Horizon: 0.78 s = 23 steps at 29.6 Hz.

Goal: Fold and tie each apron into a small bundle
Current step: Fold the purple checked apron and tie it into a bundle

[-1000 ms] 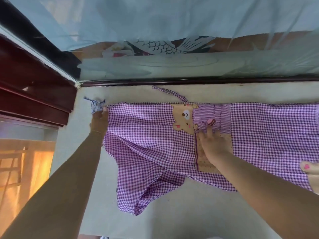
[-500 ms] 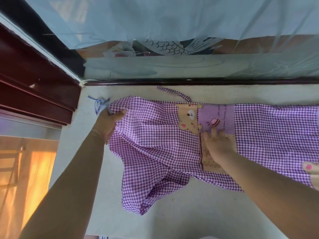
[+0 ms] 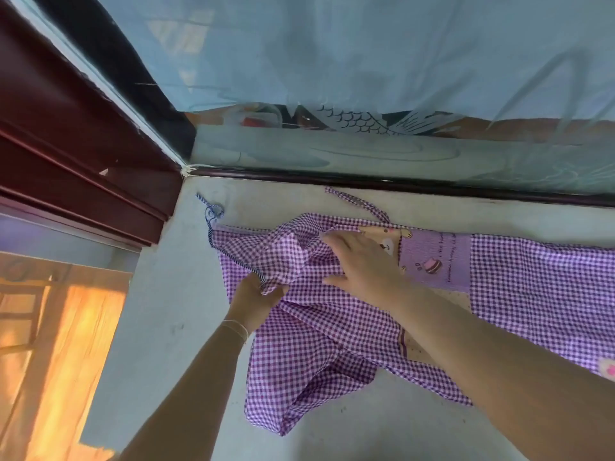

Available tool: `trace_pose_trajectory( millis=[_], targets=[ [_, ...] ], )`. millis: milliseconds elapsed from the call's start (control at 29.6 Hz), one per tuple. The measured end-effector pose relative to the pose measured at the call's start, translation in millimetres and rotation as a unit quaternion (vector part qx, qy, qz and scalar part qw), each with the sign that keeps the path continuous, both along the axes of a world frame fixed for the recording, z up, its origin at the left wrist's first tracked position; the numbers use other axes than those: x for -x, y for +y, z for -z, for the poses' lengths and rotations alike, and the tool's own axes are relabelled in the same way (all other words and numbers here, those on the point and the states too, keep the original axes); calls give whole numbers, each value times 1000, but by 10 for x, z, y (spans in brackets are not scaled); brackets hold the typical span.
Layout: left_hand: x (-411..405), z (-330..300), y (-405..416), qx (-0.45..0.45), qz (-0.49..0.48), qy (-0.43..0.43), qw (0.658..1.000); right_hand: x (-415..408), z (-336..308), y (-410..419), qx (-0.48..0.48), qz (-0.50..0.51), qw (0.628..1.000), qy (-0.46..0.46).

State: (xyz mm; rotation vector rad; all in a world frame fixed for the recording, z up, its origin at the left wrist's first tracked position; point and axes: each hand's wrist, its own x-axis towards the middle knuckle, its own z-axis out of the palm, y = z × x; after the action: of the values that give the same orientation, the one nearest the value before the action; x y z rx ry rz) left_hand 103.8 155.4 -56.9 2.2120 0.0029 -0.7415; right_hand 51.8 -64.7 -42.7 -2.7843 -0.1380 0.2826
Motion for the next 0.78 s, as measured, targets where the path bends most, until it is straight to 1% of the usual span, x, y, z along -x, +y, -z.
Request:
trace_pose_trajectory(
  millis=[68,135,203,270,304,371,473,540,608,642,675,709,743,777],
  targets=[
    [-27,-33,39,31,4,14,999,-235,-28,238,-5,-62,998,13],
    [-41,-59,45,63,6,32,998,-321,-2,346,14,-86,996,21],
    [-108,-84,110,92,-68,52,992,-390,66,406,25,-119,992,24],
    [-200,-56,167,111,-177,62,976,-379,150,420,27,-153,988,15],
    [-270,-11,218,112,-217,52,968,-395,191,433,29,-172,984,15],
    [-391,29,270,76,-249,15,965,-403,198,444,10,-181,982,48],
    [-578,70,318,43,-294,8,955,-555,122,460,-30,-144,980,134],
    [-683,53,323,-2,-254,-17,967,-672,84,448,-47,-118,971,204],
    [-804,40,324,-89,-172,-39,980,-785,74,433,-62,-101,952,284],
    [-878,20,321,-124,-138,-13,982,-824,63,424,-84,-88,936,331],
    [-964,14,326,-140,-122,34,982,-857,29,417,-108,-72,917,378],
    [-1043,14,333,-124,-113,95,981,-883,0,410,-132,-58,896,419],
    [-1109,12,346,-79,-111,152,979,-898,-30,401,-148,-50,879,451],
    [-1155,33,355,-21,-106,186,977,-912,-34,387,-155,-46,867,472]
  ],
)
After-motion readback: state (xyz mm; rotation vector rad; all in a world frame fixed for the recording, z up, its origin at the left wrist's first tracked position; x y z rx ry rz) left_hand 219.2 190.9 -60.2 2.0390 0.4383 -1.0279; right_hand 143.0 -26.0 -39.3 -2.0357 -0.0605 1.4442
